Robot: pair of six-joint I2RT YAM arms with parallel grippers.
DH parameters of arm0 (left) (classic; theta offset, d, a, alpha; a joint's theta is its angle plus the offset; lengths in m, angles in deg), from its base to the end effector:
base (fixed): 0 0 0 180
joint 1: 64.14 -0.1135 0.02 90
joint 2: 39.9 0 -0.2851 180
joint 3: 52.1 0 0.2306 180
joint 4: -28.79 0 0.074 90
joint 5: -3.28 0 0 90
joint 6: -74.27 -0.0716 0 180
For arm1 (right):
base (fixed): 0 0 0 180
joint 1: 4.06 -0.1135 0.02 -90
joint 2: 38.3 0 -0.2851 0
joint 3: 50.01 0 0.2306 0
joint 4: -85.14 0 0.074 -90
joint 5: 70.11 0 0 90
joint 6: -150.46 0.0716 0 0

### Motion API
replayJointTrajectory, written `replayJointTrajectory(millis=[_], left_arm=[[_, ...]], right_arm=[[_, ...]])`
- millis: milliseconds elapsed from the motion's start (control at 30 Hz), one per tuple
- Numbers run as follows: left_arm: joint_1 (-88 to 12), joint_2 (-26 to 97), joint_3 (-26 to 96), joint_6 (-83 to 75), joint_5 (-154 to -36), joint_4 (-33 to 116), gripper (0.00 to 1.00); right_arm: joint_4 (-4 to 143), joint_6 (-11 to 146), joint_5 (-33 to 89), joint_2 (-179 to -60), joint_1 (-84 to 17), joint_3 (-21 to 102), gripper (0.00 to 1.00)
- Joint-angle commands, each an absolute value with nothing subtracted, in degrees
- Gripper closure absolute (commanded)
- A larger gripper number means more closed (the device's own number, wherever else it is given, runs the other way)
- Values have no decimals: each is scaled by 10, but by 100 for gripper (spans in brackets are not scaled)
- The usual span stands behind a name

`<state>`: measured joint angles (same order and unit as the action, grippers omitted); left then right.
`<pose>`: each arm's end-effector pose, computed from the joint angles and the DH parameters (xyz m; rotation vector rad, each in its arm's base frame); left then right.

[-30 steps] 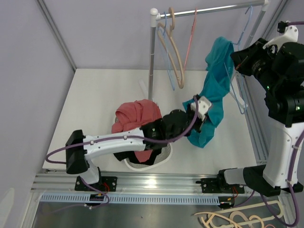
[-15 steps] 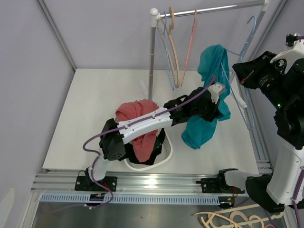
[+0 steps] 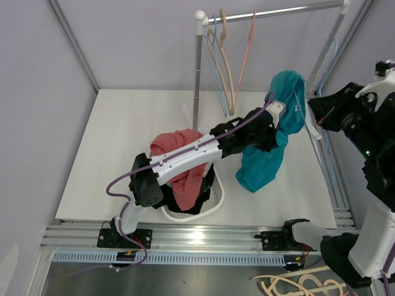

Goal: Remove the t-shirt from the hanger

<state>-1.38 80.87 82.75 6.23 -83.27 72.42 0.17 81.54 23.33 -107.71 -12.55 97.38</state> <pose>0.2400 -0.4569 0.3428 0.7293 2.0715 -0.8131 0.1103 0.0208 0.5882 0.1424 1.7057 0.4361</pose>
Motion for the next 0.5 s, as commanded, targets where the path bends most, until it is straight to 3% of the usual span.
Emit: replayJointTrajectory(millis=[0,200,467], left_arm=[[-24,790,926,47,-776,728,99],[-60,789,1027,34,-784,734,99],[-71,789,996,43,-781,752,99]], right_arm=[[29,803,247,-1050,-124,846,100],[17,797,256,-996,-126,777,100],[-47,798,239,-990,-128,930,100]])
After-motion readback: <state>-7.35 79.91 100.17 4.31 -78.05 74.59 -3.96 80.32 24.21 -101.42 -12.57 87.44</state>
